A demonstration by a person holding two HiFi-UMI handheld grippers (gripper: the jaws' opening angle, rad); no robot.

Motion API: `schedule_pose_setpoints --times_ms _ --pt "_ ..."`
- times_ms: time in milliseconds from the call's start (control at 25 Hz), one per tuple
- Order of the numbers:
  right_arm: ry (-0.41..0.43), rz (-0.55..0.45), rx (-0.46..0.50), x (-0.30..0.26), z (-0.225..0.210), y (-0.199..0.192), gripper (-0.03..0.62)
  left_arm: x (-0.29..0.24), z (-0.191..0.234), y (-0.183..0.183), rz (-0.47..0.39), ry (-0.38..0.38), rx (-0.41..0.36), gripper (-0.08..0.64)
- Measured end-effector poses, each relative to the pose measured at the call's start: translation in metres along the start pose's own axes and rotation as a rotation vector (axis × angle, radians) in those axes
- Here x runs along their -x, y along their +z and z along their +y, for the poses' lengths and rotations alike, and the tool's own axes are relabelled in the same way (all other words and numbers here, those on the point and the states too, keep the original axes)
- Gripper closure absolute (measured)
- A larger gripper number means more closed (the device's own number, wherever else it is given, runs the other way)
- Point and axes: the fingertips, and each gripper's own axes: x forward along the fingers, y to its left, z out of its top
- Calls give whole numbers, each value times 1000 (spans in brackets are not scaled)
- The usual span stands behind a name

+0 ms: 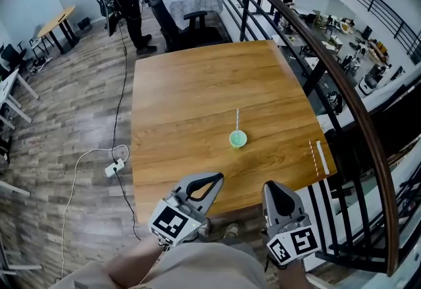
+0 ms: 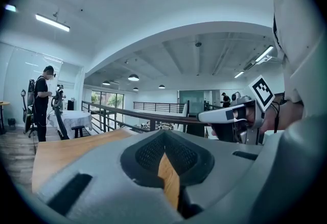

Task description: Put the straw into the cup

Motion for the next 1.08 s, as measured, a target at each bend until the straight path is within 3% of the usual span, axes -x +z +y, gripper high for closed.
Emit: schedule_pose_setpoints --times_ms 560,760,1080 --pt "6 6 -12 -1 2 0 565 -3 5 -7 10 -18 -43 546" --pt "10 11 -11 -2 3 0 565 -4 3 -9 33 -19 -3 546" --pt "3 12 1 -2 0 0 565 -9 7 -15 37 -25 -40 546"
